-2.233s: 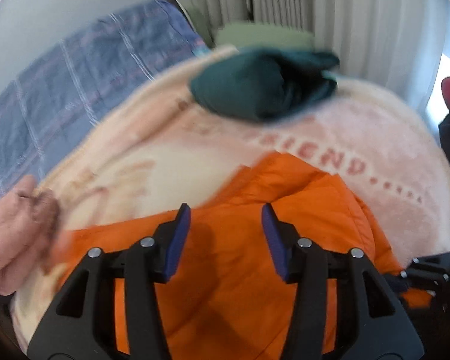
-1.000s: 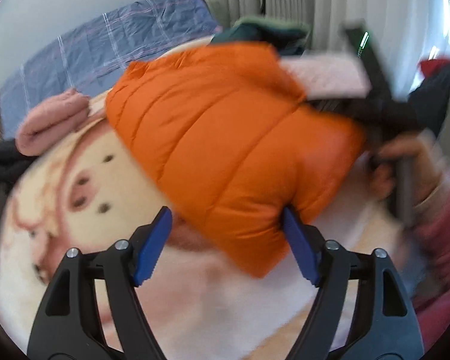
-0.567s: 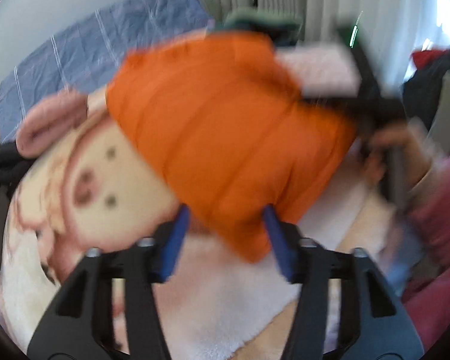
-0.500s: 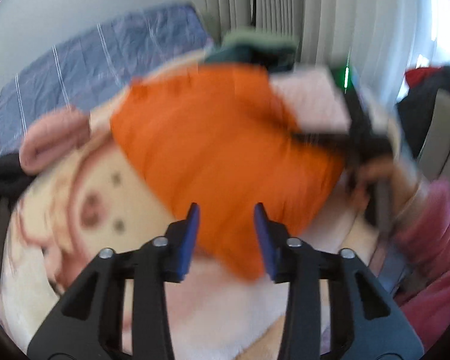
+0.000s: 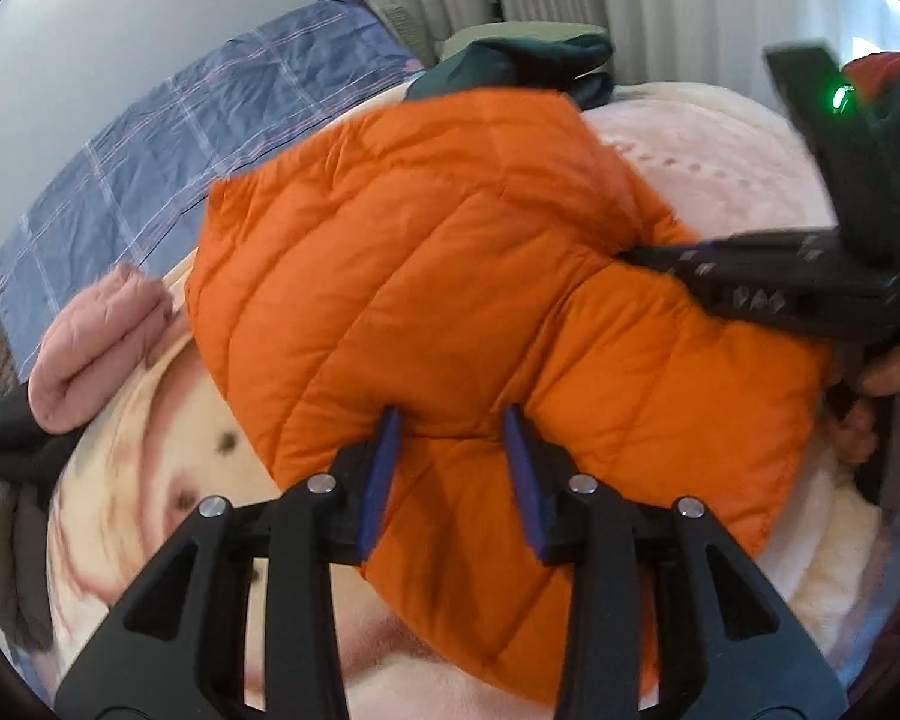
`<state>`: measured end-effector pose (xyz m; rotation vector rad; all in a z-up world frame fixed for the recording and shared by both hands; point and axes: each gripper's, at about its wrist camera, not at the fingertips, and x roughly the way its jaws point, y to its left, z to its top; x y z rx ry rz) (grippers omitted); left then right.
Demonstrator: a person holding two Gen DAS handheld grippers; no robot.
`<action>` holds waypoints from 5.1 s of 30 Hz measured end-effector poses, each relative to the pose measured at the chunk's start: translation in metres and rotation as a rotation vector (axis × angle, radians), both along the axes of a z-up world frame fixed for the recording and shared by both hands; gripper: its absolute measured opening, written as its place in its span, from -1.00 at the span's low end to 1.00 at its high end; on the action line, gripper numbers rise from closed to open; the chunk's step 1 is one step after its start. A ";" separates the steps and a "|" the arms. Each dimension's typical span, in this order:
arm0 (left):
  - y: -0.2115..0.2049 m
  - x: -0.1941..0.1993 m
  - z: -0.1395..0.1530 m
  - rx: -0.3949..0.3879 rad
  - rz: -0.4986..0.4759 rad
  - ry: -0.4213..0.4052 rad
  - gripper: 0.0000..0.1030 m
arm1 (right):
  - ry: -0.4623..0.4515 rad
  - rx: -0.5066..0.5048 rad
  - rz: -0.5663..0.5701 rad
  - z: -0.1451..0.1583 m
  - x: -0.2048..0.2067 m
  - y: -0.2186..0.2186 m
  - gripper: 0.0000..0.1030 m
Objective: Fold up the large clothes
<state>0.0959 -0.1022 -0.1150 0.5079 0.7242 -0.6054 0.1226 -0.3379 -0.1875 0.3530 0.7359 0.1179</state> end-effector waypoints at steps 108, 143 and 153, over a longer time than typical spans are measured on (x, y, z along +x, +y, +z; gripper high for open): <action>0.023 0.105 0.026 -0.352 0.234 0.123 0.91 | 0.148 0.366 -0.033 -0.001 -0.042 0.002 -0.12; 0.051 0.139 -0.056 -0.665 0.218 0.488 0.70 | 0.056 0.019 -0.081 0.016 -0.054 0.041 -0.11; 0.053 0.127 -0.041 -0.660 0.212 0.423 0.40 | 0.034 0.033 -0.055 0.023 -0.057 0.042 -0.36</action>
